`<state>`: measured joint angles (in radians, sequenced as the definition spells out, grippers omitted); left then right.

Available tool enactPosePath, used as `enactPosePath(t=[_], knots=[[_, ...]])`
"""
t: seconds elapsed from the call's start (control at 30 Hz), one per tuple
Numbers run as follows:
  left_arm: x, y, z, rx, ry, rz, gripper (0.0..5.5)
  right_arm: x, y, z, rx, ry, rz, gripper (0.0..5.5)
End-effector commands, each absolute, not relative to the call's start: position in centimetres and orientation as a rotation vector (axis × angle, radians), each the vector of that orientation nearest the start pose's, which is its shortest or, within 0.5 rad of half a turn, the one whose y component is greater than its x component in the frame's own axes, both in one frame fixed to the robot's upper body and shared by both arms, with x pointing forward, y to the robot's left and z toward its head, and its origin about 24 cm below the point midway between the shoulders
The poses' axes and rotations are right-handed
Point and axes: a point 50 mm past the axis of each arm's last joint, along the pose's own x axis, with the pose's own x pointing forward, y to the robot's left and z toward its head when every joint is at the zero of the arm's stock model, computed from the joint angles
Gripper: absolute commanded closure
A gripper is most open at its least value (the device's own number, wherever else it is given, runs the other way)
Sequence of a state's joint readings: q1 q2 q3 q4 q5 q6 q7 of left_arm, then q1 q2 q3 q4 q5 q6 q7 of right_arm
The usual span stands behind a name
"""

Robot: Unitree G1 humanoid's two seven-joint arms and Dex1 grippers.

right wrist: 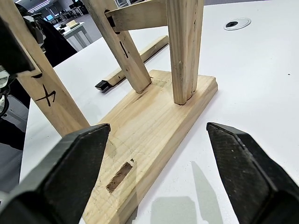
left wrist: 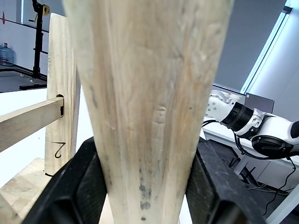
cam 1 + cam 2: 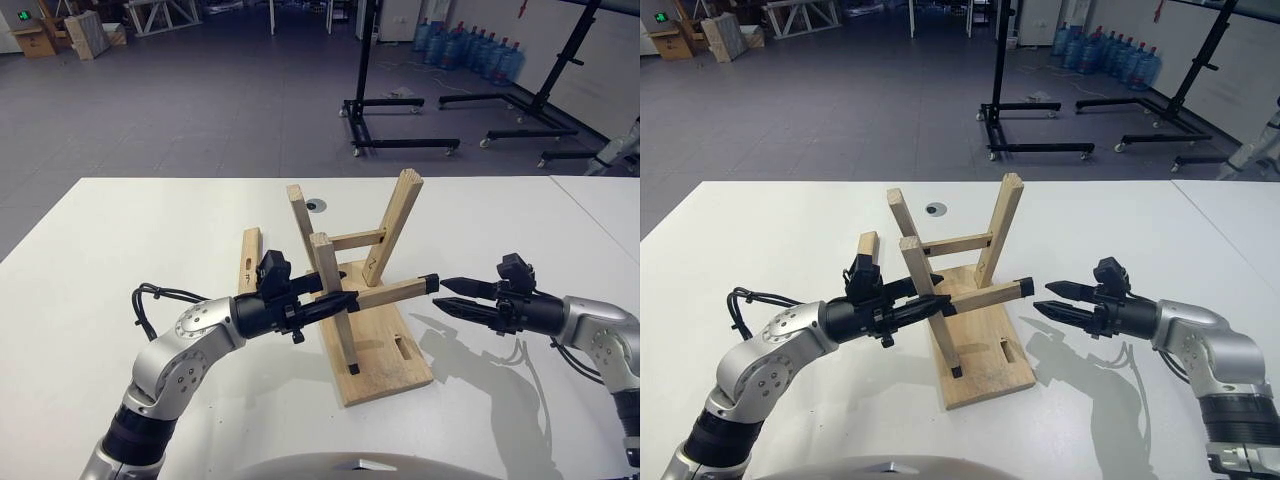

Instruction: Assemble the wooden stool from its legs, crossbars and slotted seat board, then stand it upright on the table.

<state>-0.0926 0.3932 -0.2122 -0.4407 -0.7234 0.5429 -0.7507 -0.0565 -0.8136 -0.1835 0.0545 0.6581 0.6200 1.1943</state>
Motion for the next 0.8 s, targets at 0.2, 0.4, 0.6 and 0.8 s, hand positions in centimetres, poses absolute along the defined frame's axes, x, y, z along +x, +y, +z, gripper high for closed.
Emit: enactPosePath(t=[0.2,0.4,0.6,0.8], knots=[[19.1,9.7,9.2,0.125,0.293,-1.331,3.46,22.8,-27.1,9.6,0.199,0.466,0.962,1.69],[18.1,9.5,6.6,0.155,0.428,-1.365,3.46,22.9,-26.4,9.3,0.208,0.467,0.958,1.69],[17.4,10.9,4.2,0.254,0.560,-1.391,3.46,23.3,-25.1,8.7,0.200,0.458,0.956,1.69],[17.9,12.9,3.2,0.322,0.631,-1.377,3.46,23.6,-23.3,7.6,0.191,0.451,0.907,1.69]])
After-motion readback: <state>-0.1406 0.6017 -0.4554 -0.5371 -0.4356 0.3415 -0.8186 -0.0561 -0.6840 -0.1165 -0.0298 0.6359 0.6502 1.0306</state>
